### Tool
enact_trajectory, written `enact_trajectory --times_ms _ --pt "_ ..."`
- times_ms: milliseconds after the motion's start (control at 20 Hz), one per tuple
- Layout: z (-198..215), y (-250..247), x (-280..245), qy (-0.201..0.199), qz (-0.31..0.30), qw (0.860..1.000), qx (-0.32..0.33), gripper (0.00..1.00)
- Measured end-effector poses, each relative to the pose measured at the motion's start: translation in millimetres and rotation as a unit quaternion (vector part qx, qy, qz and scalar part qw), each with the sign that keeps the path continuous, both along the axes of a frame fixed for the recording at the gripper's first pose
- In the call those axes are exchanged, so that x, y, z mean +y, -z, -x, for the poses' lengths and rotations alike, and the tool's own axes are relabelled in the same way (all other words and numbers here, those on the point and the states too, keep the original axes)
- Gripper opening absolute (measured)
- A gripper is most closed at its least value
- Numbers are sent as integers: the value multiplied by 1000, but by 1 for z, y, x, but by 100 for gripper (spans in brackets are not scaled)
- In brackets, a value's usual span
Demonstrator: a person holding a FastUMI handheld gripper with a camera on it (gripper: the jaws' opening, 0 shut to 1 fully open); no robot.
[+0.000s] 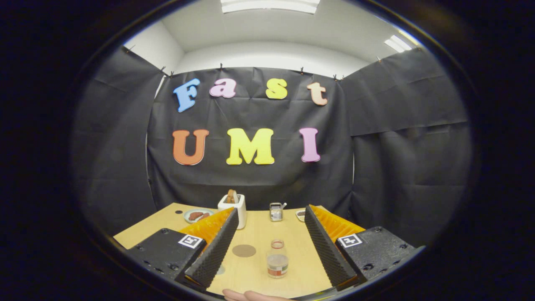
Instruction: Take the bottle from table, then pour the juice into the cup, finally place the bottle on the coaster
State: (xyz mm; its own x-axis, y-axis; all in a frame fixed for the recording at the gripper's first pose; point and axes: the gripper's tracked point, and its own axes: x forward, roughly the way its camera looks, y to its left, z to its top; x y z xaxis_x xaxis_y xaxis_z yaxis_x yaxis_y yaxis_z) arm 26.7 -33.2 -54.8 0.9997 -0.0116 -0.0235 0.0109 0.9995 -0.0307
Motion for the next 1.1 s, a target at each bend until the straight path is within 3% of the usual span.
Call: enact_trajectory --times_ms 1100 --pt "-56 165 -35 -11 18 999 29 100"
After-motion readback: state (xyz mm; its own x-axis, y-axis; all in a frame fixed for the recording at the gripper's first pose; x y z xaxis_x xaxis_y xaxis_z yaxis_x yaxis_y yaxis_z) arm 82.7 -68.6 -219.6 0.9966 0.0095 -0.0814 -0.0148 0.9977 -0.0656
